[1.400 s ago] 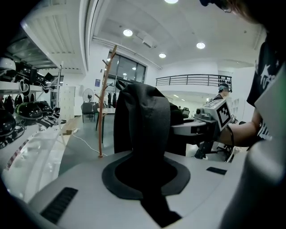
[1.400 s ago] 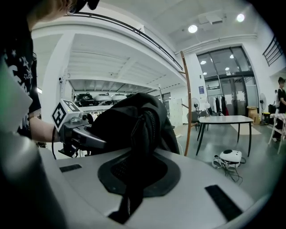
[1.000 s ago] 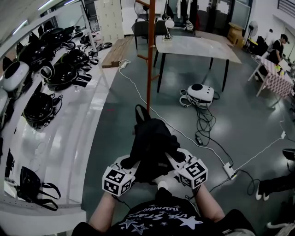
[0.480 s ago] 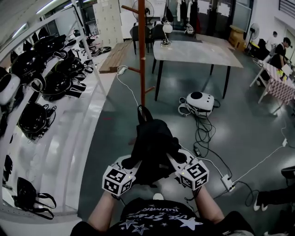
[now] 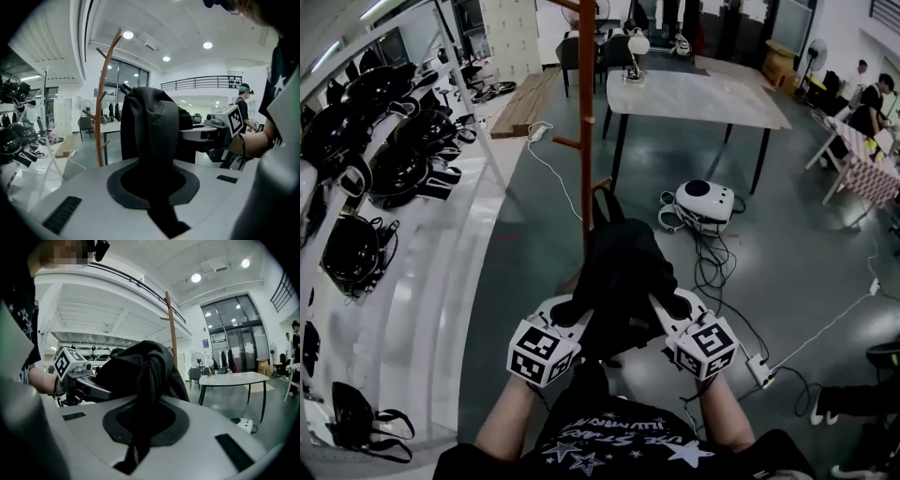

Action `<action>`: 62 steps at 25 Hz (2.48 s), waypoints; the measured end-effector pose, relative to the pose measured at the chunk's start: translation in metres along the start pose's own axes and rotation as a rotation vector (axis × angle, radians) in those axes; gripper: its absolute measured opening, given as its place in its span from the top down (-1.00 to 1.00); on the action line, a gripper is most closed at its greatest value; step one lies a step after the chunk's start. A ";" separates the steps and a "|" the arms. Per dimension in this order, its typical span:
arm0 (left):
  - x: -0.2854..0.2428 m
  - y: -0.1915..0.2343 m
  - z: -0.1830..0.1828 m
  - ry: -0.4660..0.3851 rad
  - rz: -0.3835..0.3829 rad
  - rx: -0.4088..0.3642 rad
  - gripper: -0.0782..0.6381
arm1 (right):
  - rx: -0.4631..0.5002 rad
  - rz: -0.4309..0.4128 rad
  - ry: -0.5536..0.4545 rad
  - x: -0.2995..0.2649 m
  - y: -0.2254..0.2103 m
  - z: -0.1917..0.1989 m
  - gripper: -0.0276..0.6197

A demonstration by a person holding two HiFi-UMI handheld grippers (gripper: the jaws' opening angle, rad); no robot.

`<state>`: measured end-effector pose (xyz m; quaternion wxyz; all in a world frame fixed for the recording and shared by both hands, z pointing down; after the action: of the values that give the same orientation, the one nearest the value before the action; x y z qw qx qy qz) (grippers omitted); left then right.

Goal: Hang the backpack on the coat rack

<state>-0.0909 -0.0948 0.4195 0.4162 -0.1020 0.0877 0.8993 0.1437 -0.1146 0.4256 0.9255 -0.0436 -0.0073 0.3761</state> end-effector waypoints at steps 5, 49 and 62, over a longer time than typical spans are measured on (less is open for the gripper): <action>-0.028 0.052 -0.015 -0.004 0.059 -0.004 0.61 | 0.002 0.041 -0.012 -0.044 -0.019 -0.009 0.86; -0.133 0.217 -0.062 -0.041 0.155 -0.050 0.61 | 0.002 0.147 -0.058 -0.201 -0.103 -0.022 0.86; -0.152 0.254 -0.041 0.008 0.120 0.014 0.61 | -0.033 0.122 0.007 -0.244 -0.121 0.001 0.86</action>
<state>-0.1850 -0.3777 0.4371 0.3619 -0.0969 0.1017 0.9216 0.0528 -0.3705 0.4422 0.8999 -0.0604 -0.0077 0.4318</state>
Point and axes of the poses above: the fingertips, and each gripper's own axes: x backward along the fingers, y to its left, z out of its underside, the point moved 9 cm from there along x, backward along the fingers, and after that the axes turned 9 degrees about -y, right-handed, at the moved point
